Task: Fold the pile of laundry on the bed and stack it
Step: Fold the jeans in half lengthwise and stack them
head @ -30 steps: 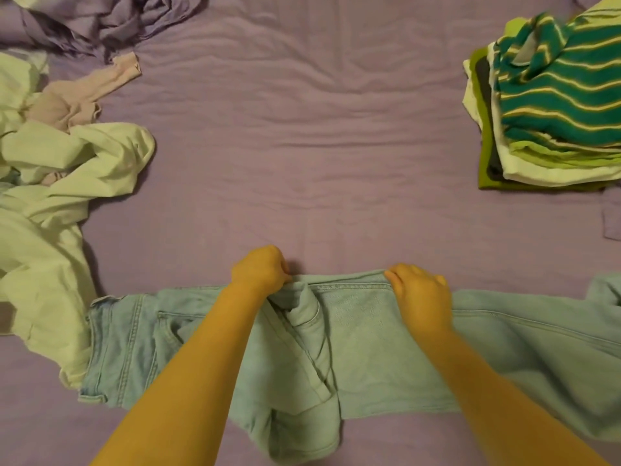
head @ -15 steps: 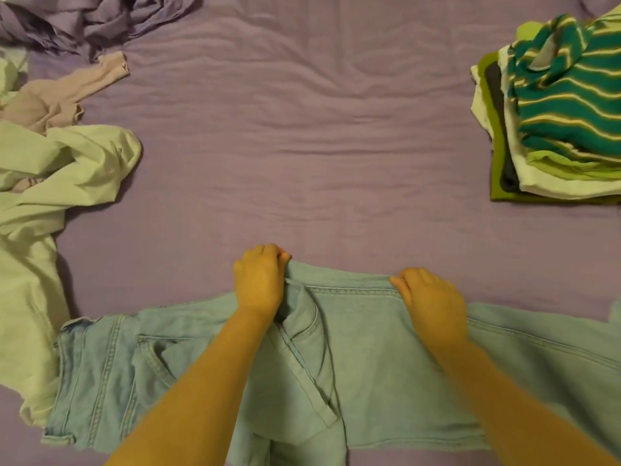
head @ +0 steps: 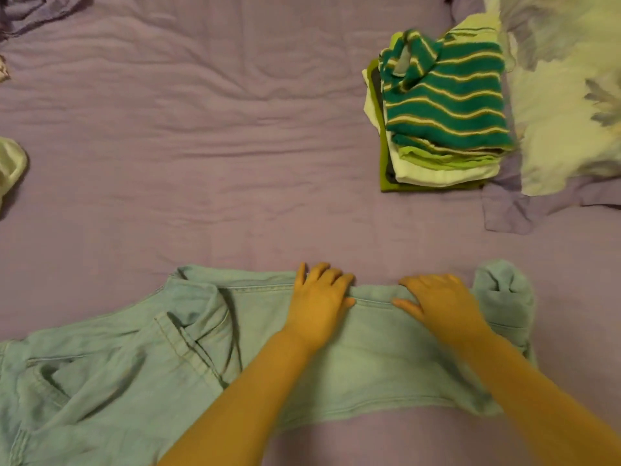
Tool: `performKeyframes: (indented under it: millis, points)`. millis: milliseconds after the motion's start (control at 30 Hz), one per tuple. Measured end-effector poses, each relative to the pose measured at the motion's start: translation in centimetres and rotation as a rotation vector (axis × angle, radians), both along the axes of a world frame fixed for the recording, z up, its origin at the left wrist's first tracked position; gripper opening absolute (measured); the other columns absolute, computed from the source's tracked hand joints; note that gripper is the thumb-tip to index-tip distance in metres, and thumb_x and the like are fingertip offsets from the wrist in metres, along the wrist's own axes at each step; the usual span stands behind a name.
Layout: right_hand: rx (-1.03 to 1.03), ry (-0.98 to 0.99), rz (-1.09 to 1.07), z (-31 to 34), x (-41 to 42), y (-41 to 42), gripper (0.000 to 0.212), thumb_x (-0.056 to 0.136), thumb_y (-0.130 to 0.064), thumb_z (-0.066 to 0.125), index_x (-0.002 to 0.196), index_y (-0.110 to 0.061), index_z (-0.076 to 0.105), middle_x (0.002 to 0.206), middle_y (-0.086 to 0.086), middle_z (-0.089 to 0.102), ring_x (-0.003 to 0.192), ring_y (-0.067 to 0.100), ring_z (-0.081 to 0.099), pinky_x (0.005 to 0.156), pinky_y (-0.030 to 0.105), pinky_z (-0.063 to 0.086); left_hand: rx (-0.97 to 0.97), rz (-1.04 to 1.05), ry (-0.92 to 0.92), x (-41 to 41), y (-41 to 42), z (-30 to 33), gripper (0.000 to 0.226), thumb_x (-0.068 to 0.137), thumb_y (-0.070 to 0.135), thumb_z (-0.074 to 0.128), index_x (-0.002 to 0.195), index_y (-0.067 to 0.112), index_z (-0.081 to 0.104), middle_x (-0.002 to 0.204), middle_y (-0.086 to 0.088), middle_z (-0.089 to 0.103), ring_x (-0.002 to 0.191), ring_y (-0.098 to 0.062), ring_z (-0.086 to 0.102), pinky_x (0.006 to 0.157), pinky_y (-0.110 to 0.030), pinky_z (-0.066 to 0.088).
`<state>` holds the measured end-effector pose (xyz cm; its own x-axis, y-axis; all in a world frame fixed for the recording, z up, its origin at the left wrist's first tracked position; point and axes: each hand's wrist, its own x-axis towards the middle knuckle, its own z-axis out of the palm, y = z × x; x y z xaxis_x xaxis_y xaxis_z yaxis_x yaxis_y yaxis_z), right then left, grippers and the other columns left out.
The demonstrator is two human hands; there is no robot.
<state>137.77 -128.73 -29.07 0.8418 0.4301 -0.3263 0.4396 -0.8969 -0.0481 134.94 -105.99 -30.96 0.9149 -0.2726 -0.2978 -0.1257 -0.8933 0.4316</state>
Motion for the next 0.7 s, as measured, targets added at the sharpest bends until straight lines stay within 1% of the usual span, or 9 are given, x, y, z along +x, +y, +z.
performKeyframes:
  millis: [67,133,233,367,433,500,533,600,700]
  points:
    - [-0.118,0.124,-0.02,0.3,0.3,-2.2,0.038,0.098,-0.053,0.034,0.11,-0.025,0.058,0.109,-0.005,0.064,0.102,0.017,0.058,0.087,0.03,0.038,0.075,-0.052,0.031,0.6,-2.0,-0.3,0.047,0.093,0.049,0.048,0.136,0.03,0.049,0.129,0.003,0.053,0.129,-0.02,0.036,0.113,-0.039,0.007]
    - [-0.092,0.128,-0.078,0.4,0.6,-3.5,0.039,0.1,-0.051,0.028,0.104,-0.022,0.054,0.106,-0.004,0.062,0.096,0.017,0.058,0.081,0.032,0.045,0.113,-0.053,0.001,1.3,-3.5,-0.3,0.039,0.094,0.05,0.045,0.128,0.033,0.057,0.121,0.006,0.056,0.119,-0.021,0.04,0.104,-0.033,0.013]
    - [0.0,0.017,-0.078,0.4,2.4,-5.4,0.039,0.098,-0.052,0.034,0.103,-0.02,0.055,0.106,-0.002,0.061,0.097,0.02,0.057,0.073,0.032,0.039,0.188,0.186,-0.087,3.1,-4.2,-0.3,0.031,0.096,0.043,0.047,0.118,0.029,0.064,0.114,0.002,0.057,0.112,-0.025,0.043,0.098,-0.035,0.02]
    - [-0.085,0.322,0.074,0.8,4.8,-10.2,0.052,0.086,-0.067,0.043,0.119,-0.029,0.055,0.113,-0.007,0.059,0.111,0.017,0.049,0.095,0.033,0.028,0.224,0.248,0.024,4.5,-5.4,-0.4,0.036,0.096,0.044,0.049,0.125,0.026,0.06,0.125,-0.002,0.054,0.121,-0.03,0.039,0.103,-0.039,0.026]
    - [-0.085,0.388,0.061,1.0,4.9,-12.4,0.051,0.086,-0.063,0.05,0.124,-0.029,0.054,0.119,-0.006,0.058,0.119,0.016,0.046,0.109,0.034,0.017,0.161,0.119,0.049,4.6,-7.6,0.2,0.042,0.092,0.049,0.052,0.127,0.027,0.058,0.125,0.0,0.055,0.123,-0.027,0.038,0.107,-0.039,0.024]
    - [0.03,0.36,0.01,1.4,4.5,-14.2,0.038,0.091,-0.05,0.053,0.117,-0.023,0.058,0.115,-0.003,0.062,0.118,0.017,0.049,0.113,0.033,0.013,0.083,0.008,0.081,4.7,-10.4,0.7,0.044,0.09,0.051,0.055,0.129,0.03,0.056,0.121,0.003,0.057,0.123,-0.025,0.04,0.111,-0.042,0.021]
    - [0.108,0.351,-0.036,1.8,4.5,-15.1,0.032,0.093,-0.045,0.053,0.113,-0.021,0.06,0.111,-0.001,0.064,0.114,0.019,0.051,0.108,0.031,0.022,0.037,-0.027,0.106,4.7,-11.8,1.0,0.042,0.09,0.05,0.056,0.128,0.032,0.056,0.115,0.004,0.059,0.119,-0.023,0.043,0.11,-0.042,0.022]
    - [0.217,0.374,-0.154,3.2,4.7,-17.1,0.026,0.093,-0.042,0.054,0.102,-0.02,0.062,0.099,0.002,0.065,0.096,0.021,0.056,0.08,0.028,0.037,-0.061,-0.075,0.187,5.1,-14.2,1.6,0.035,0.091,0.046,0.057,0.12,0.028,0.063,0.093,0.004,0.062,0.101,-0.021,0.052,0.101,-0.039,0.033]
    - [0.189,0.406,-0.267,4.7,5.8,-19.4,0.038,0.087,-0.052,0.056,0.083,-0.015,0.059,0.076,0.003,0.058,0.072,0.019,0.051,0.063,0.033,0.037,-0.188,-0.037,0.376,6.0,-16.6,2.3,0.036,0.09,0.047,0.058,0.093,0.012,0.067,0.065,0.003,0.05,0.071,-0.02,0.052,0.067,-0.028,0.036]
